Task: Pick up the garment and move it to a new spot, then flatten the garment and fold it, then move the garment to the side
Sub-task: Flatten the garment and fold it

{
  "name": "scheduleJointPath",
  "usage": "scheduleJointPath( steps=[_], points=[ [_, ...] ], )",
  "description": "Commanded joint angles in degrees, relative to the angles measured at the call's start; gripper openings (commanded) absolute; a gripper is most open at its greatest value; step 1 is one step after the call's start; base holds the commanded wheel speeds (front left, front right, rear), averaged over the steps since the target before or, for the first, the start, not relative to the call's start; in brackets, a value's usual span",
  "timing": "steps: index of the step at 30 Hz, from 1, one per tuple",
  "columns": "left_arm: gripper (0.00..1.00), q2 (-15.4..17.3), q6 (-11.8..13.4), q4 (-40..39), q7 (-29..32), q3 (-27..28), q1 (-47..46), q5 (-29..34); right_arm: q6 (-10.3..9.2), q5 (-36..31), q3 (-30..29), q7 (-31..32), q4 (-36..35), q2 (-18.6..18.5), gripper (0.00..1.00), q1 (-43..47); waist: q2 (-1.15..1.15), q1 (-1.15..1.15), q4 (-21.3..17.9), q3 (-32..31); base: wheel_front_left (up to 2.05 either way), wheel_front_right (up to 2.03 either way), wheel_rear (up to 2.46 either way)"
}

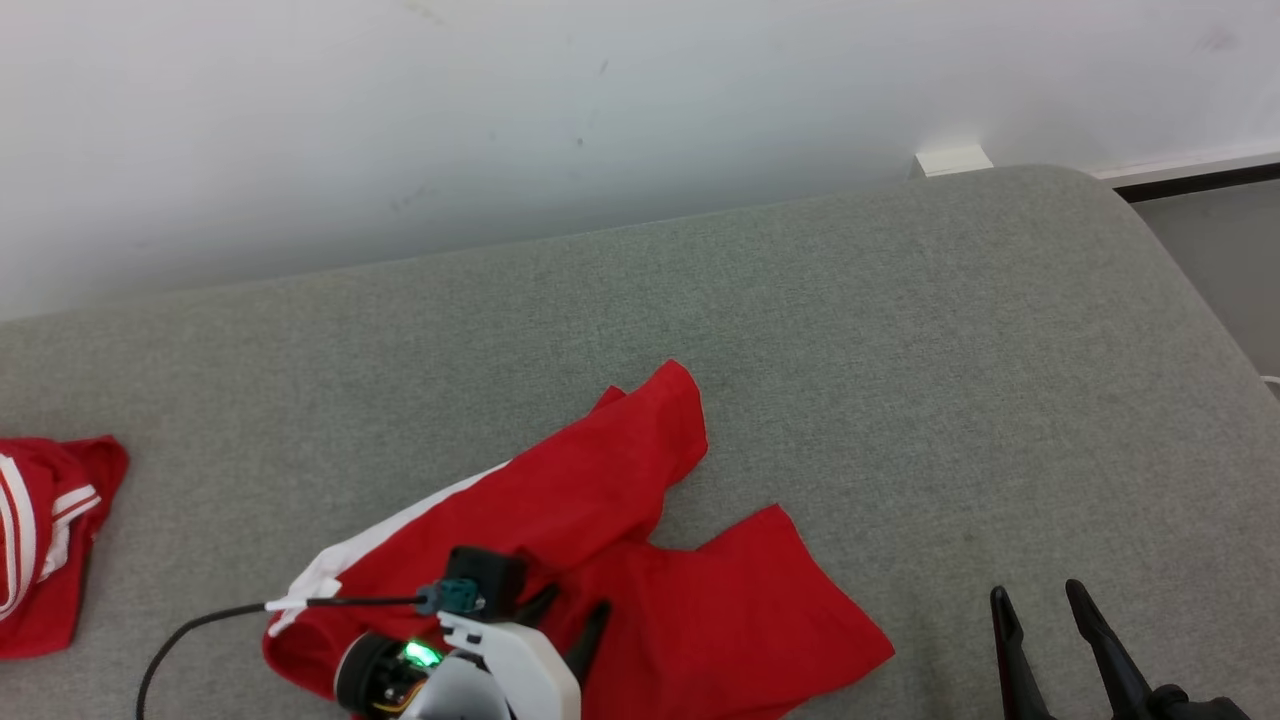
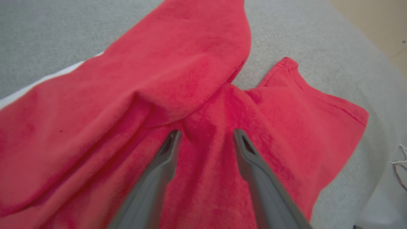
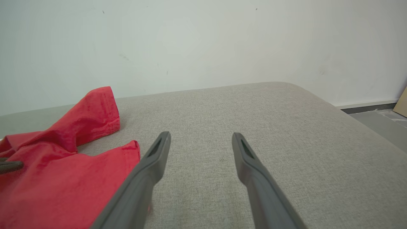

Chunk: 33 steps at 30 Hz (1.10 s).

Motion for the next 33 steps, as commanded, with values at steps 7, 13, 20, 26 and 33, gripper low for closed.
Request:
scheduleJointPath(
  steps=[7, 13, 20, 26, 33],
  points=[
    [0.00, -0.8, 0.6, 4.9, -2.9, -0.7, -3.5, 1.0, -0.17, 0.3, 0.0, 0.1, -0.2, 0.1, 1.00, -0.9, 0.00, 0.00, -0.5, 0.2, 0.00, 0.00, 0.00],
    [0.00, -1.8, 3.3, 8.5, -8.0, 1.7, -5.7, 1.2, -0.17, 0.1, 0.2, 0.1, 0.0, 0.1, 1.00, -1.0, 0.00, 0.00, -0.7, 0.3, 0.00, 0.00, 0.00],
    [0.00, -2.6, 6.0, 15.1, -13.0, 3.7, -8.5, 0.8, -0.17, -0.2, 0.3, 0.1, 0.2, 0.0, 1.00, -0.8, 0.00, 0.00, -0.7, 0.1, 0.00, 0.00, 0.00],
    [0.00, -3.4, 8.0, 21.3, -19.2, 4.9, -10.8, 1.1, -0.17, -0.2, 0.7, 0.1, 0.7, -0.3, 1.00, -0.7, 0.00, 0.00, -0.7, -0.5, 0.00, 0.00, 0.00],
    [0.86, -3.9, 7.9, 29.4, -23.0, 3.3, -12.7, 1.9, -0.17, 0.0, 1.1, 0.1, 1.3, -0.6, 1.00, -0.7, 0.00, 0.00, -0.6, -1.2, 0.00, 0.00, 0.00]
  ],
)
